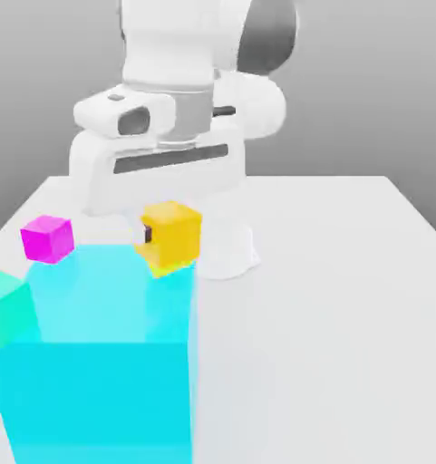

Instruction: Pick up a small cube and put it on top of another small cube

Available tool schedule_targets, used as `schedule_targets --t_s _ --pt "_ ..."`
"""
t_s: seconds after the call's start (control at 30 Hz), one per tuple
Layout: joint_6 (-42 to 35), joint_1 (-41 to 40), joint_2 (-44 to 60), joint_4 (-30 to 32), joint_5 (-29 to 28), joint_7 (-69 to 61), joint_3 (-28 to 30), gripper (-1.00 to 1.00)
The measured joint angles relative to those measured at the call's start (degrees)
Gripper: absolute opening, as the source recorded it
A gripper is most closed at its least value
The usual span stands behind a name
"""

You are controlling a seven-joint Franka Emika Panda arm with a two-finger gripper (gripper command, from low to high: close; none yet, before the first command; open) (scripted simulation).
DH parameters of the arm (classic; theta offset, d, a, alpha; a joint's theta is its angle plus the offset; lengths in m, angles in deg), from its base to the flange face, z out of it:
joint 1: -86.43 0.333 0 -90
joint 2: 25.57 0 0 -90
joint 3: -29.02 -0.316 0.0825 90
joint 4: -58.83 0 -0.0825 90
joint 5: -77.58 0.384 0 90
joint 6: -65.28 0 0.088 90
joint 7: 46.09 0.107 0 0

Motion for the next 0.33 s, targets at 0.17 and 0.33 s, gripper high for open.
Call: schedule_targets --t_s 0.17,0.33 --pt "-2.22 -6.29 -2.54 1.33 -2.61 -11.34 9.75 -1.0" --pt "1.11 -6.72 -1.26 3.45 -2.93 -12.18 10.99 1.0"
